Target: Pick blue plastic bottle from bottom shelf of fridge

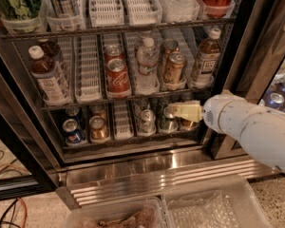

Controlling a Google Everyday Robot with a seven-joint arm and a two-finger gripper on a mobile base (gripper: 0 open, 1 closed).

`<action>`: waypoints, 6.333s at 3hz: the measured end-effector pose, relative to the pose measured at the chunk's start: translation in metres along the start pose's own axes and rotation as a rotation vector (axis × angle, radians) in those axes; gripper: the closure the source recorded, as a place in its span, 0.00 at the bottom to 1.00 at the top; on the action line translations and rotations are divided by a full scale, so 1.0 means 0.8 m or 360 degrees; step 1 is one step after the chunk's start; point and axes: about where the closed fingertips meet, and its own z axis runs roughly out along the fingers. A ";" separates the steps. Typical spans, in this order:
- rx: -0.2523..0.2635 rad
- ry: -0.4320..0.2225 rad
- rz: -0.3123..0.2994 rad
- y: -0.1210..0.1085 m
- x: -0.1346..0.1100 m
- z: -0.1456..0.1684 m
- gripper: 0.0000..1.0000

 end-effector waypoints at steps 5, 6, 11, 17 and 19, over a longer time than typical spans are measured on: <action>0.0121 -0.0376 0.0197 -0.010 -0.040 0.024 0.00; 0.0152 -0.0428 0.0203 -0.010 -0.042 0.029 0.06; 0.0300 -0.0532 0.0156 -0.029 -0.061 0.060 0.28; 0.0532 -0.0527 0.0110 -0.102 -0.074 0.096 0.35; 0.0506 -0.0560 0.0095 -0.095 -0.093 0.106 0.37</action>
Offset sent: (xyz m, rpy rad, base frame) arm 0.0012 -0.0181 0.0086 -0.0141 -0.0846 -0.0499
